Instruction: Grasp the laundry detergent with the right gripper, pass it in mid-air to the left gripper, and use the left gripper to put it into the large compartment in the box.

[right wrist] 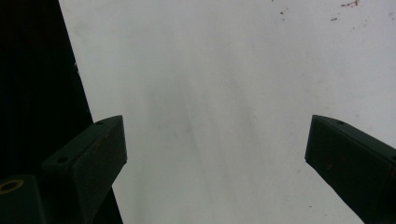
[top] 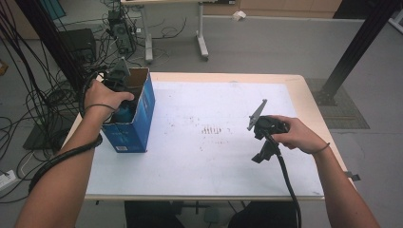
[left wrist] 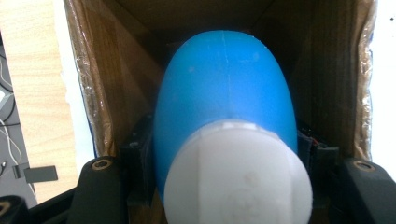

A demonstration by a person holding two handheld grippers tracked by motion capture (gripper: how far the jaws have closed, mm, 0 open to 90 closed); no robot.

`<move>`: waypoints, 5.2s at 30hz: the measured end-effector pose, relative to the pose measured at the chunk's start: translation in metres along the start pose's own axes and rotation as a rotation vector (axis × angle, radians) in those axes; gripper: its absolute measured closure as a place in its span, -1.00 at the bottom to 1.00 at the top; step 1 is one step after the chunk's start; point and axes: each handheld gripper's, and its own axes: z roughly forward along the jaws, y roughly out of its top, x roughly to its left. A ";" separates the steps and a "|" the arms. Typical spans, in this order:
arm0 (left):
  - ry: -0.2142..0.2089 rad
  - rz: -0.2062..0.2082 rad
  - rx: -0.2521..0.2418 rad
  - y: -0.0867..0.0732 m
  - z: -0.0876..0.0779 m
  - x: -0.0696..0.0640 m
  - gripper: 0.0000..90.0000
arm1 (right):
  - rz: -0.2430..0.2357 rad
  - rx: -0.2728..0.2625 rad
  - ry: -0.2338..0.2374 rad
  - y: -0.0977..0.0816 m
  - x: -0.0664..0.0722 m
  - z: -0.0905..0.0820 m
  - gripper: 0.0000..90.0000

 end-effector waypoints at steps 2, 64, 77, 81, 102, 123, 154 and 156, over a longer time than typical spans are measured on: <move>-0.001 0.000 0.000 0.000 0.000 0.000 -0.16 | 0.000 -0.003 0.002 0.000 0.000 0.000 -0.89; 0.003 0.002 -0.015 -0.001 -0.019 0.001 -0.36 | 0.003 -0.009 -0.004 -0.002 0.000 0.003 -0.89; 0.018 0.028 -0.057 0.001 -0.051 -0.004 -0.37 | -0.005 -0.009 0.002 0.001 -0.001 0.004 -0.89; 0.022 0.044 -0.058 0.002 -0.064 -0.006 -0.34 | -0.007 -0.004 -0.001 0.002 -0.002 0.004 -0.90; -0.015 0.105 -0.089 -0.001 -0.109 -0.030 -0.66 | -0.003 -0.016 0.007 0.001 -0.003 0.005 -0.90; -0.064 0.207 -0.111 0.002 -0.118 -0.076 -0.88 | 0.005 -0.018 0.007 0.000 -0.006 0.004 -0.90; -0.167 0.322 -0.084 0.012 -0.040 -0.143 -0.81 | 0.016 -0.015 -0.014 0.001 0.000 -0.008 -0.90; -0.172 0.331 -0.078 0.011 -0.033 -0.145 -0.81 | 0.019 -0.018 -0.010 0.001 0.001 -0.008 -0.90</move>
